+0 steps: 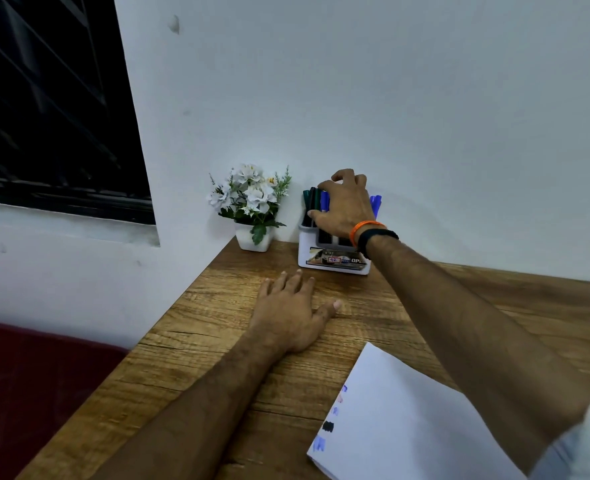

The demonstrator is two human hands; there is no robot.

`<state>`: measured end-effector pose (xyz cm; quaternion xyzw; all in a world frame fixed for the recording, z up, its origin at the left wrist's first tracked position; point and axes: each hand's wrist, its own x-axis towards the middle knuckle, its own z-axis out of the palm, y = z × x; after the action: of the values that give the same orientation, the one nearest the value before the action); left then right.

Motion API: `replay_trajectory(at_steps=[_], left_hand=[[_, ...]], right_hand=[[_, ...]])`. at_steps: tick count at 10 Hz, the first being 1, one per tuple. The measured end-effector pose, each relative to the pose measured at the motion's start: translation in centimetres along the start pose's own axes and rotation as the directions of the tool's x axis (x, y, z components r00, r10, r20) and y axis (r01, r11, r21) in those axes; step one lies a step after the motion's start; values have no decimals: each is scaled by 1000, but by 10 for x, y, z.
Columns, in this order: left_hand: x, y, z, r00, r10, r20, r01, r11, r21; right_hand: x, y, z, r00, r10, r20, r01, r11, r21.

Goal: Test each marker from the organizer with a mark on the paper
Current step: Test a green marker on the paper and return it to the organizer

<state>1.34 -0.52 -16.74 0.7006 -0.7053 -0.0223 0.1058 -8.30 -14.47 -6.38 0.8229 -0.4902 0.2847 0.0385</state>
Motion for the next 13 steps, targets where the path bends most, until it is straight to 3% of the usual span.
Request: replay_trajectory(at_steps=[3, 5, 7, 9, 11, 13], left_hand=[[0, 0, -2, 1000, -2, 8, 2, 1000, -7], [-1, 0, -2, 1000, -1, 1, 1, 1000, -10], [0, 0, -2, 1000, -6, 7, 7, 1000, -10], [-1, 1, -2, 1000, -1, -14, 0, 1000, -18], [0, 1, -3, 1000, -11, 1, 11, 1000, -15], [-2, 0, -3, 1000, -5, 1, 5, 1000, -16]], right_hand=[[-2, 3, -2, 991, -1, -133, 29, 977, 213], [-9, 2, -4, 972, -109, -209, 169, 940, 296], [-14, -9, 1, 990, 61, -124, 6, 877, 481], [-20, -10, 8, 992, 104, 75, -127, 888, 442], [-24, -18, 6, 994, 104, 33, -109, 929, 354], [-22, -22, -12, 966, 228, -120, -121, 812, 571]])
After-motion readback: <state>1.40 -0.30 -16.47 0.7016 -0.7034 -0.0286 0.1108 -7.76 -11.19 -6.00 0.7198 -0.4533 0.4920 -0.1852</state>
